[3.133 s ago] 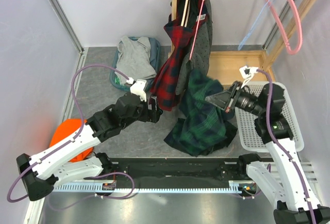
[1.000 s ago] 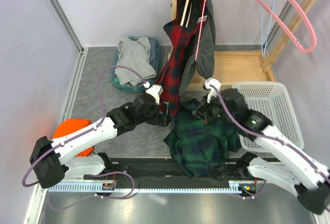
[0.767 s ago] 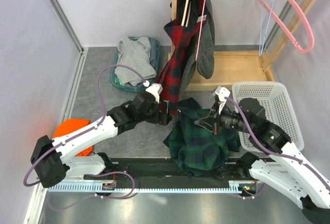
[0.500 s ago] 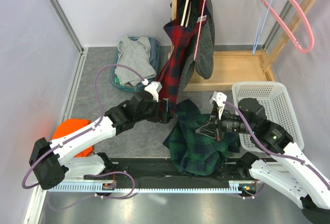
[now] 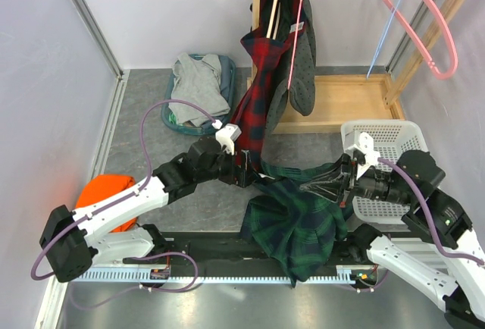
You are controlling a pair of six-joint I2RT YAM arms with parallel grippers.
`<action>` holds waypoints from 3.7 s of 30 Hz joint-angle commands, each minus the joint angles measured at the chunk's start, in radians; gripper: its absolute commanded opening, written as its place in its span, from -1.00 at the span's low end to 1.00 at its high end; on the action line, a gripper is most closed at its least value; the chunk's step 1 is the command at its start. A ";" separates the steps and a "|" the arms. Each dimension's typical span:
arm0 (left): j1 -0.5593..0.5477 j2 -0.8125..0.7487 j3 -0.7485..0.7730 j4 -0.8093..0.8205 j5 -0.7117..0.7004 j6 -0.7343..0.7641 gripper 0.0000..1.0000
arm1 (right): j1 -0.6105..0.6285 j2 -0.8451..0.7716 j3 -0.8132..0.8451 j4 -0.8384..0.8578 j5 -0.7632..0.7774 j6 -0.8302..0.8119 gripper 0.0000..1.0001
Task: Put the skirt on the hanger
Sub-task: Adjust the skirt at the center of the board, then pick up the hanger from the clothesline.
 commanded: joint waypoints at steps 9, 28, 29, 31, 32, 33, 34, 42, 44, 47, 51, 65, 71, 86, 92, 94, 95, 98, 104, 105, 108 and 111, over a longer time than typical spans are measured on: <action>0.000 0.047 -0.022 0.136 0.096 0.014 0.72 | 0.004 -0.058 0.111 0.091 0.022 -0.002 -1.00; -0.001 0.096 -0.059 0.116 0.047 -0.036 -0.93 | 0.004 -0.086 0.182 0.083 0.108 -0.023 -1.00; -0.003 0.086 -0.051 0.090 0.035 -0.032 -0.96 | 0.004 -0.086 0.175 0.079 0.138 -0.022 -1.00; -0.003 0.043 -0.018 -0.004 0.002 0.005 -0.96 | 0.002 -0.081 0.169 0.074 0.195 -0.017 -1.00; -0.003 0.026 -0.002 -0.054 -0.021 0.019 -0.97 | 0.004 -0.074 0.165 0.070 0.276 -0.014 -1.00; -0.001 -0.020 0.033 -0.106 -0.086 0.037 -0.97 | 0.004 -0.069 0.165 0.066 0.319 -0.004 -1.00; -0.003 -0.042 0.048 -0.166 -0.138 0.045 -0.96 | 0.004 -0.064 0.163 0.063 0.359 0.001 -1.00; -0.001 -0.273 0.273 -0.522 -0.441 0.080 -0.96 | 0.004 0.054 0.160 0.060 0.663 0.056 -1.00; -0.001 -0.289 0.326 -0.543 -0.485 0.089 -0.96 | 0.004 0.118 0.177 0.063 0.717 0.067 -1.00; 0.000 -0.266 0.438 -0.551 -0.574 0.128 -0.97 | 0.004 0.202 0.211 0.082 0.780 0.075 -1.00; 0.000 -0.209 0.596 -0.551 -0.654 0.188 -0.97 | 0.002 0.252 0.240 0.128 0.816 0.084 -1.00; 0.000 -0.272 0.389 -0.501 -0.585 0.080 -0.96 | 0.004 0.022 -0.354 0.494 0.706 0.331 -1.00; 0.000 -0.324 0.064 -0.413 -0.424 -0.083 -0.97 | 0.002 -0.116 -0.634 0.544 0.793 0.544 -0.95; 0.000 -0.312 -0.048 -0.347 -0.377 -0.118 -0.97 | 0.004 0.078 -0.187 0.093 1.101 0.478 0.76; 0.000 -0.320 -0.068 -0.327 -0.343 -0.101 -0.97 | 0.002 0.264 0.242 -0.016 1.226 0.304 0.82; 0.000 -0.324 -0.074 -0.320 -0.325 -0.099 -0.97 | 0.004 0.385 0.411 -0.093 1.333 0.264 0.83; 0.000 -0.324 -0.074 -0.313 -0.318 -0.093 -0.97 | 0.002 0.422 0.457 -0.108 1.352 0.245 0.84; 0.002 -0.326 -0.071 -0.306 -0.305 -0.082 -0.97 | -0.015 0.541 0.605 -0.124 1.405 0.198 0.85; 0.000 -0.332 -0.070 -0.306 -0.291 -0.070 -0.96 | -0.246 0.626 0.784 -0.064 1.247 0.161 0.86; 0.002 -0.335 -0.071 -0.306 -0.288 -0.069 -0.97 | -0.315 0.644 0.819 -0.059 1.217 0.156 0.86; 0.000 -0.335 -0.073 -0.304 -0.280 -0.068 -0.97 | -0.408 0.684 0.870 -0.062 1.125 0.138 0.86; 0.000 -0.333 -0.073 -0.301 -0.277 -0.068 -0.96 | -0.488 0.704 0.898 -0.058 1.067 0.119 0.86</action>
